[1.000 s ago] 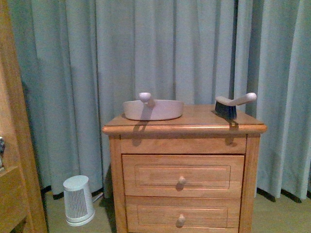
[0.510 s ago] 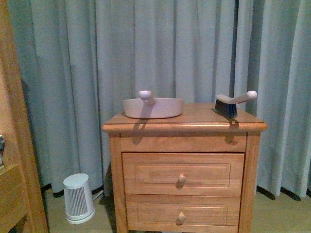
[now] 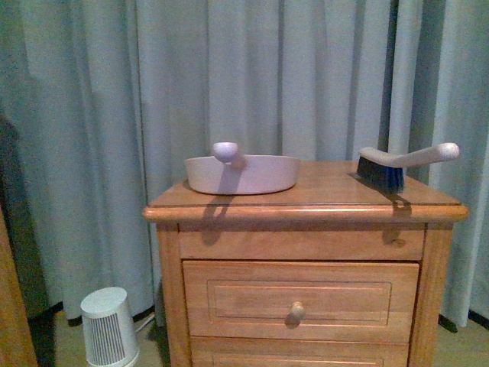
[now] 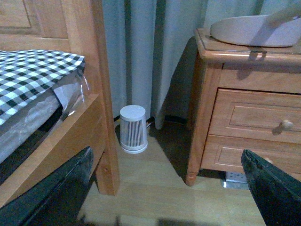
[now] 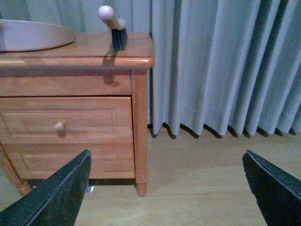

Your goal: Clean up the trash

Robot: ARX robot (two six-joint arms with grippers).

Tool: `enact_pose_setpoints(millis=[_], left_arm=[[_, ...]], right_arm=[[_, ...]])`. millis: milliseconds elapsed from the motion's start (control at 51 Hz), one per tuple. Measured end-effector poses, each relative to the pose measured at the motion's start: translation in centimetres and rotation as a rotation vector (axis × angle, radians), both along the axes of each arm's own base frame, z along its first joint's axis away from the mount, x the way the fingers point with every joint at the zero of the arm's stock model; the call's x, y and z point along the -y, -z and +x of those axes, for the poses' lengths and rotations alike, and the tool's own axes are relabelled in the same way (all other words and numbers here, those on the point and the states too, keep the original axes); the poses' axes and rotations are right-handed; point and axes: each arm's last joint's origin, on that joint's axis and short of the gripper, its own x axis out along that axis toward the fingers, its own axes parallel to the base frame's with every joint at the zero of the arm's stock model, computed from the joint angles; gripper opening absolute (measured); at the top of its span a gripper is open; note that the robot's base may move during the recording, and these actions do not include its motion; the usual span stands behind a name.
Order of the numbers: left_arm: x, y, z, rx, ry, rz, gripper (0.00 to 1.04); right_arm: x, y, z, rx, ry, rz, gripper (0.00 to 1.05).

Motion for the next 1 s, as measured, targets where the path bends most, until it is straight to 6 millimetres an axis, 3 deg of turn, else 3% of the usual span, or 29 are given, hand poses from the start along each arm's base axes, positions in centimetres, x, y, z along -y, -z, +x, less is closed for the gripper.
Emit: enact_pose_setpoints(millis=[1000], left_arm=[[0.00,0.00,0.00,0.000,0.000,0.000,0.97]], right_arm=[[0.01,0.00,0.00,0.000,0.000,0.000,0.97]])
